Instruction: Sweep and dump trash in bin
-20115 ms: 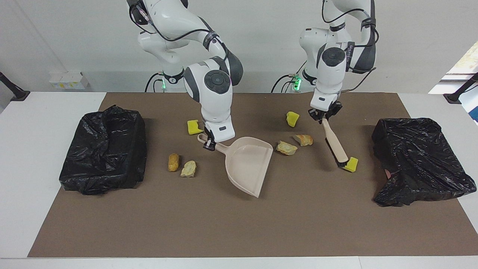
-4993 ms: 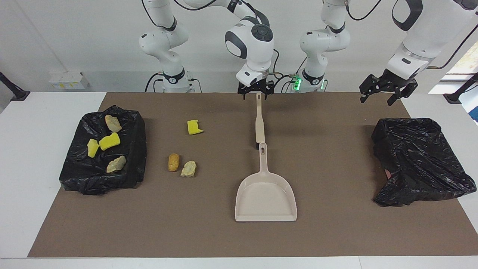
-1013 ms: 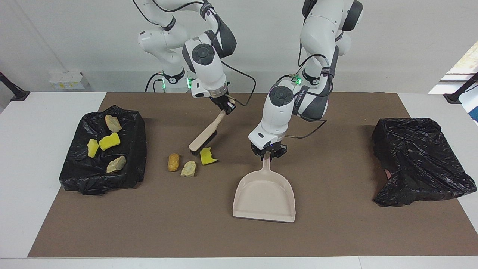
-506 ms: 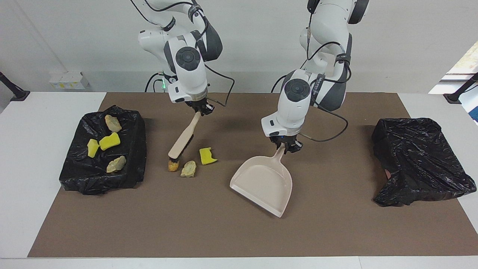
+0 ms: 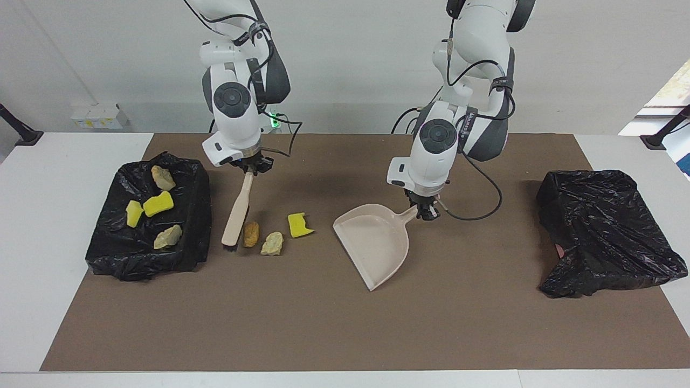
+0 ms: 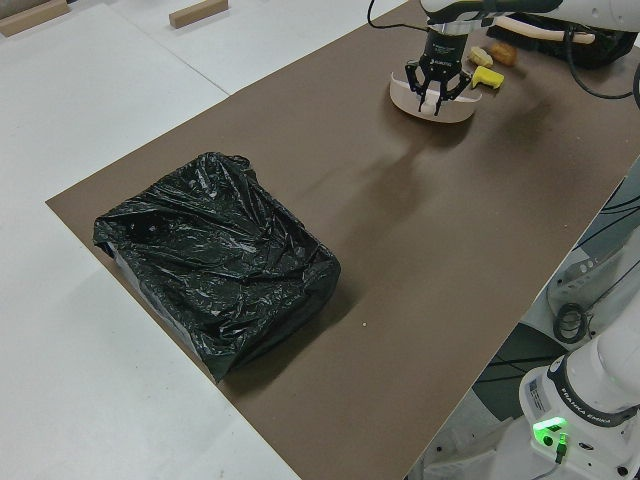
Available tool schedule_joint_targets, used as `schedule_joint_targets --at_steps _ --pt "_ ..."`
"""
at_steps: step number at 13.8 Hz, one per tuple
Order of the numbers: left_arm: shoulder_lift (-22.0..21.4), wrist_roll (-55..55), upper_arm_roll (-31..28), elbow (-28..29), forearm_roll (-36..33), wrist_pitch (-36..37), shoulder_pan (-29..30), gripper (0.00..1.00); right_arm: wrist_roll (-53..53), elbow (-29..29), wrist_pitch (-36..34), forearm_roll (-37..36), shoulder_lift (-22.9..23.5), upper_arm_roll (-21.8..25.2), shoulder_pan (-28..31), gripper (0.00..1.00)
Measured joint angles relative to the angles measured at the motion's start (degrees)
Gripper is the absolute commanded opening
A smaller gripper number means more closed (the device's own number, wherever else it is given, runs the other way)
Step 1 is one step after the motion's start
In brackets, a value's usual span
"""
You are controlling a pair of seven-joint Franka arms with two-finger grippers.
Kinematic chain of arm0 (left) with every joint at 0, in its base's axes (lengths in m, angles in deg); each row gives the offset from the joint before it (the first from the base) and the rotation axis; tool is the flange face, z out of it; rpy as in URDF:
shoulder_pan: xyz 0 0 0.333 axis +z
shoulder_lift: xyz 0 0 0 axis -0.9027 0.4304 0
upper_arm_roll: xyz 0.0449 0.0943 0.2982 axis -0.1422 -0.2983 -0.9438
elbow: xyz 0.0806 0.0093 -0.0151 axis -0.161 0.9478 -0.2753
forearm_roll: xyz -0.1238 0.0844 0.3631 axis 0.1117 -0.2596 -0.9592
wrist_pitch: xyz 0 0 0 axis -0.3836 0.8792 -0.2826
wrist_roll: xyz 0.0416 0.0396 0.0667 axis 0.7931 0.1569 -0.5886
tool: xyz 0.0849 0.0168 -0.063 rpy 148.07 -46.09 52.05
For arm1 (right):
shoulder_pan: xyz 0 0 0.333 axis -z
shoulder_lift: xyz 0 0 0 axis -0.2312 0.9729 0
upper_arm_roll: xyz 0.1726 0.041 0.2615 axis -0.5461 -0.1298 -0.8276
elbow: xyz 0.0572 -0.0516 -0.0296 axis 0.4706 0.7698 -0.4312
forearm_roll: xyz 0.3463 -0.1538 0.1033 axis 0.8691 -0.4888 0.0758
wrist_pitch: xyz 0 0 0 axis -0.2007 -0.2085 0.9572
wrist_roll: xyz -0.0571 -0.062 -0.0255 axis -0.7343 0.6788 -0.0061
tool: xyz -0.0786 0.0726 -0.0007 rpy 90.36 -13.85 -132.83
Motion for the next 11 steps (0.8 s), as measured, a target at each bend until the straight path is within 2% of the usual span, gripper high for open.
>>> schedule_joint_targets --at_steps 3,5,11 --pt "-3.4 0.1 0.2 5.8 -1.4 -3.9 -3.9 0.00 -0.7 1.0 4.2 0.0 2.2 -0.3 0.1 0.00" --pt "-4.7 -0.4 0.3 7.7 -1.5 -5.2 -5.6 0.00 -0.7 0.9 5.5 0.8 4.0 -0.7 -0.8 0.00" --pt "-5.0 -5.6 0.3 10.0 -1.7 -7.8 -7.4 0.00 -0.7 -2.0 5.5 12.8 6.4 -1.0 -9.8 0.00"
